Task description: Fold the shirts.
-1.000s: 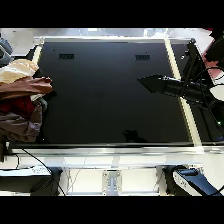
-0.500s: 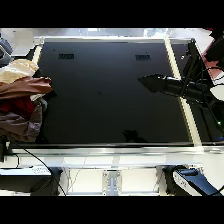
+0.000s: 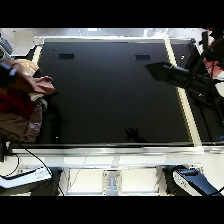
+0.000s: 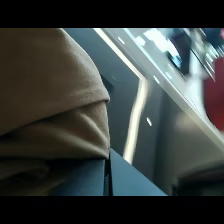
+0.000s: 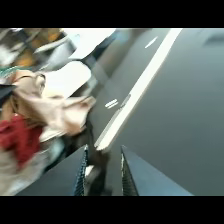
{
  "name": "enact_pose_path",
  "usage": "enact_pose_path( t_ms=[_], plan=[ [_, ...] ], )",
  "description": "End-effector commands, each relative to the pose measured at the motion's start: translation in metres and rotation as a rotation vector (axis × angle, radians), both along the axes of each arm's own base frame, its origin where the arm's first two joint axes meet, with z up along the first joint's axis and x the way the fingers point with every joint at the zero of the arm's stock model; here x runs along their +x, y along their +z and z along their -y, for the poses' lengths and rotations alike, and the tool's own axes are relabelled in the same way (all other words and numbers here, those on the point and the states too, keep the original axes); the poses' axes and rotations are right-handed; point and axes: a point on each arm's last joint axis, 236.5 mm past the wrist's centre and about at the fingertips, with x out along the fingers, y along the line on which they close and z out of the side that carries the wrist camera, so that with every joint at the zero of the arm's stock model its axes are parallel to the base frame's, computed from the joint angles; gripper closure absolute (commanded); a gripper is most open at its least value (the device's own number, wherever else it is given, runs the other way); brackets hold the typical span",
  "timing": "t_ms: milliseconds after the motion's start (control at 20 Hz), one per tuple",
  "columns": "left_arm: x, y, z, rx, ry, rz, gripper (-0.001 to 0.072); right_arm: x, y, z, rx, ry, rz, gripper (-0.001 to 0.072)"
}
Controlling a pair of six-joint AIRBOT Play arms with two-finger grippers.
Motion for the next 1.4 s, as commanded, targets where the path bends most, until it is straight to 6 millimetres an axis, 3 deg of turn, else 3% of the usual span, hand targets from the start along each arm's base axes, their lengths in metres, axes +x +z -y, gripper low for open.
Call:
enact_pose_path(
  t_ms=[0,200,300,400,500,550,650,700,750,850,1000,1150,1250,1350],
  plan=[
    [-0.019,0.043,0.154,0.040,-0.367,0.069,0.0696,0.011,0.041,0.032,-0.193,-0.102,0.164,0.0463],
    [-0.071,0.032,0.323,0.003,-0.751,0.029,0.0696,0.002,0.087,0.071,-0.400,-0.168,0.271,0.0463],
    [-0.104,0.013,0.390,-0.018,-0.900,-0.022,0.0696,-0.004,0.102,0.084,-0.452,-0.196,0.295,0.0463],
    [-0.134,-0.015,0.444,-0.039,-1.012,-0.098,0.0696,-0.008,0.101,0.091,-0.480,-0.197,0.279,0.0463],
    [-0.145,-0.041,0.476,-0.045,-1.046,-0.146,0.0683,-0.011,0.082,0.093,-0.525,-0.165,0.219,0.0463],
    [-0.136,-0.043,0.481,-0.065,-1.005,-0.138,0.0563,-0.013,0.069,0.096,-0.556,-0.156,0.171,0.0463],
    [-0.100,-0.021,0.466,-0.128,-0.866,-0.075,0.0081,-0.019,0.037,0.116,-0.651,-0.167,0.043,0.0463],
    [-0.081,-0.008,0.447,-0.114,-0.806,-0.027,-0.0010,-0.026,0.018,0.129,-0.711,-0.178,-0.040,0.0463],
    [-0.063,0.001,0.421,-0.082,-0.749,0.018,-0.0010,-0.035,-0.006,0.144,-0.756,-0.189,-0.149,0.0463],
    [-0.033,0.005,0.368,-0.057,-0.639,0.032,-0.0011,-0.052,-0.054,0.152,-0.749,-0.145,-0.324,0.0463],
    [-0.002,-0.013,0.307,-0.149,-0.492,-0.053,-0.0009,-0.067,-0.148,0.150,-0.653,-0.082,-0.550,0.0462],
    [0.013,-0.054,0.282,-0.111,-0.450,-0.124,-0.0009,-0.075,-0.217,0.095,-0.360,-0.009,-0.652,0.0462],
    [0.022,-0.096,0.272,-0.024,-0.434,-0.185,-0.0005,-0.087,-0.250,0.068,-0.277,0.024,-0.701,0.0461],
    [0.023,-0.142,0.270,0.012,-0.446,-0.268,-0.0004,-0.104,-0.269,0.052,-0.284,0.071,-0.740,0.0461]
  ],
)
